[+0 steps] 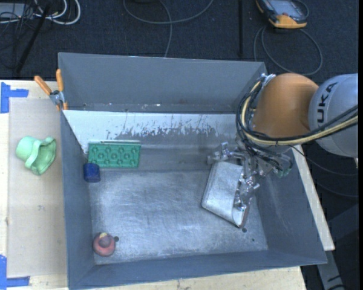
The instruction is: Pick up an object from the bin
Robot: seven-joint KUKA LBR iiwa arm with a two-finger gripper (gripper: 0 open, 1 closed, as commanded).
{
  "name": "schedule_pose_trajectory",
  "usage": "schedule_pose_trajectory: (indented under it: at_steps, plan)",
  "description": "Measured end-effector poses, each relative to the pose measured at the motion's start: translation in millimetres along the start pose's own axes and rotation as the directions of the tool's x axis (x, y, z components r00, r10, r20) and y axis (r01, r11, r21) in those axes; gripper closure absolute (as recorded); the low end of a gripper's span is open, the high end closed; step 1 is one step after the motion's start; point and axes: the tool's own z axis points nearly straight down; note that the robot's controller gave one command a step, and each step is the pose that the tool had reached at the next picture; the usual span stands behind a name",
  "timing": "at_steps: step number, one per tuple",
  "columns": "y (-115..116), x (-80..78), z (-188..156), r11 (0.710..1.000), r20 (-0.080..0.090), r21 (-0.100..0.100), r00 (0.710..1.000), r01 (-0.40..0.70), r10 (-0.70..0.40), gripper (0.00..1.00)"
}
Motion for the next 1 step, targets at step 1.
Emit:
schedule_pose_trajectory:
  at_steps: [1]
  plan:
    - [17.4,-19.5,27.7,0.656,-0.003,-0.009,0.656,0.755,-0.755,0.0]
